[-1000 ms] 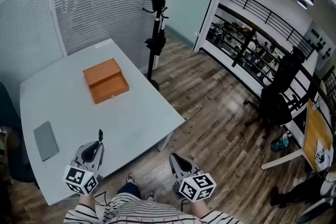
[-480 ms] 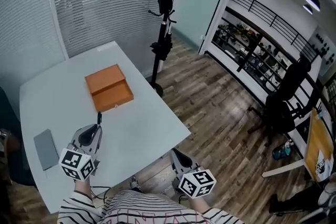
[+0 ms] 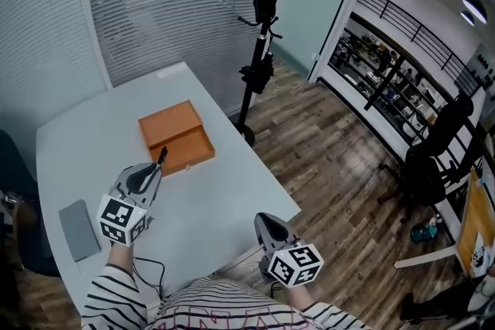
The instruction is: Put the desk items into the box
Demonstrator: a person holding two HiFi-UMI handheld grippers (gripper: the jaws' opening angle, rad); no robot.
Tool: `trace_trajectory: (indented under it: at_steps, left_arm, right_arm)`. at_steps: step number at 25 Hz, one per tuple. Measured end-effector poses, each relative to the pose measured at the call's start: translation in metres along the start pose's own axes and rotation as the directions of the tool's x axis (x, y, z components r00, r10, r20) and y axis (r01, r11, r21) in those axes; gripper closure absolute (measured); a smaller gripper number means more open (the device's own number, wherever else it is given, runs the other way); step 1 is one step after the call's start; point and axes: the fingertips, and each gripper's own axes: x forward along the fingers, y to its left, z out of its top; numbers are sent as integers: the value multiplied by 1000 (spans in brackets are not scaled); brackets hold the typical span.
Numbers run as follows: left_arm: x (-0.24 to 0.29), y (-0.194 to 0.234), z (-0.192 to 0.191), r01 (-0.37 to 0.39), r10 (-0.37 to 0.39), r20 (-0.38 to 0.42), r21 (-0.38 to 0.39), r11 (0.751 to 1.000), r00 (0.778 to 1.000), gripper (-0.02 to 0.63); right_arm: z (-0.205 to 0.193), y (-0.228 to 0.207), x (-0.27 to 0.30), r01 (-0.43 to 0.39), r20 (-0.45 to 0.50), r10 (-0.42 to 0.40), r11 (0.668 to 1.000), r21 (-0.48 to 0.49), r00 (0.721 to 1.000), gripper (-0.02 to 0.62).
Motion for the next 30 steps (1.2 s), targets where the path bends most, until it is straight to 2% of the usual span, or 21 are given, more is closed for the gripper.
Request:
trace_trajectory:
  at_steps: [7,12,16,21,30]
  left_arm:
    - [37,34,-10,34,-33,-18,64,997,999,551]
    - [62,45,-20,64,-58,-71,97,993,996,552]
    - [80,51,-36,73,-62,-117,100,992,991,551]
    - [107,59,-56,50,-31,-183,99,994,983,551]
    - [158,63,-91,25,-1,-295,78,997,956,551]
  right_arm:
    - [0,-2,36,27,-15,-27,1000,6,1000,568]
    - [3,-8,49,43,-13,-42,999,22,999,568]
    - [1,-15,55,40,-29,-40,999,30,999,568]
    - [6,-38,66,20,-61,-19,1000,21,998,568]
    - [27,-86,90,-19,-104,17,1000,-18,994,568]
